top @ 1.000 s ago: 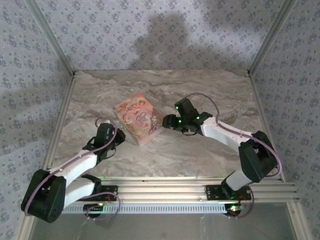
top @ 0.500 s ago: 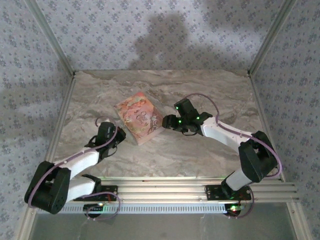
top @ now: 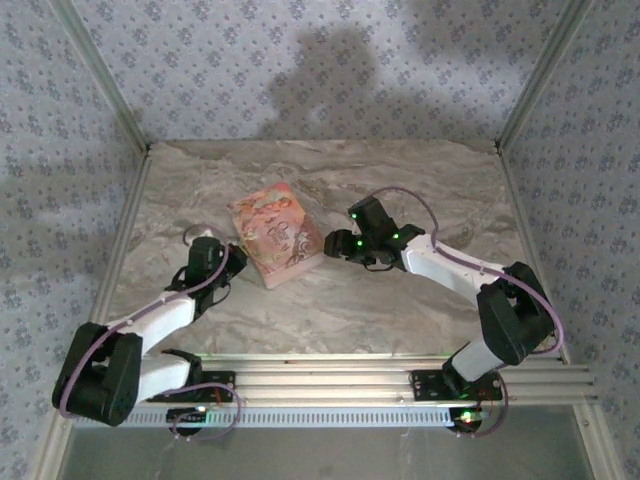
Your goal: Unlock the padlock with the key
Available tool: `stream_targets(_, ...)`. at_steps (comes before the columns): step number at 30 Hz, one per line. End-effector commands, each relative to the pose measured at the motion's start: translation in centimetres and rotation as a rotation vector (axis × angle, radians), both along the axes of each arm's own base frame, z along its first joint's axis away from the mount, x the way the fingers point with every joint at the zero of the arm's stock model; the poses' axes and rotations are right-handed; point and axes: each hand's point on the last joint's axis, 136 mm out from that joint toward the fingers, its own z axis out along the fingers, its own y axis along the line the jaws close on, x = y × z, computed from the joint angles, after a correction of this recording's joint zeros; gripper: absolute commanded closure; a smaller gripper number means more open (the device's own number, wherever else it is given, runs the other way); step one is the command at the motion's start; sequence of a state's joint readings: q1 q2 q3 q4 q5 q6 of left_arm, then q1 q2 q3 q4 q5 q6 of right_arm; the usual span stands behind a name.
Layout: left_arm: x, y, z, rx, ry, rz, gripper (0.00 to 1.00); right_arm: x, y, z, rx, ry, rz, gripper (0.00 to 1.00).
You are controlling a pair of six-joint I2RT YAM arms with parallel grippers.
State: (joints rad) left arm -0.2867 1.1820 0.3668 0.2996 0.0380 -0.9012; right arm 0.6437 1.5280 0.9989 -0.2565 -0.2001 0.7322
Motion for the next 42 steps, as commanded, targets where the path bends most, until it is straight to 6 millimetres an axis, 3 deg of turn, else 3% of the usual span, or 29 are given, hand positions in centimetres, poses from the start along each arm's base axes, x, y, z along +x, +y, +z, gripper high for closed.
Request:
stream_targets(1, 1.6, -0.4, 1.8, -0.035, -0.079, -0.01, 1.0, 0.1, 0.2, -0.3, -0.002, 0.009, 0.015, 0.41)
stream_targets(18, 2.9, 2.0, 0.4, 0.04, -0.055, -0.024, 1.0, 0.2, 0.1, -1.0, -0.018, 0.023, 0.014, 0.41)
stream_targets(24, 3.1, 2.5, 0.9, 0.048, -0.079, -0.028, 1.0, 0.3, 0.1, -0.9, -0.016, 0.022, 0.012, 0.41)
stream_targets(29, 3.3, 2.7, 3.8, 0.096, -0.128, -0.047, 1.0, 0.4, -0.4, -0.1, -0.024, -0.004, 0.003, 0.42)
stream_targets(35, 3.2, 1.3, 10.3, 0.123, -0.214, -0.118, 1.0, 0.6, -3.2, 1.7, -0.08, -0.055, -0.026, 0.42)
stream_targets(39, 3.3, -2.4, 13.5, 0.13, -0.265, -0.191, 1.0, 0.9, -5.9, 2.8, -0.107, -0.062, -0.082, 0.42)
stream_targets(42, 3.7, -7.1, 14.8, 0.114, -0.297, -0.27, 1.0, 0.9, -8.2, 3.3, -0.155, -0.078, -0.098, 0.42)
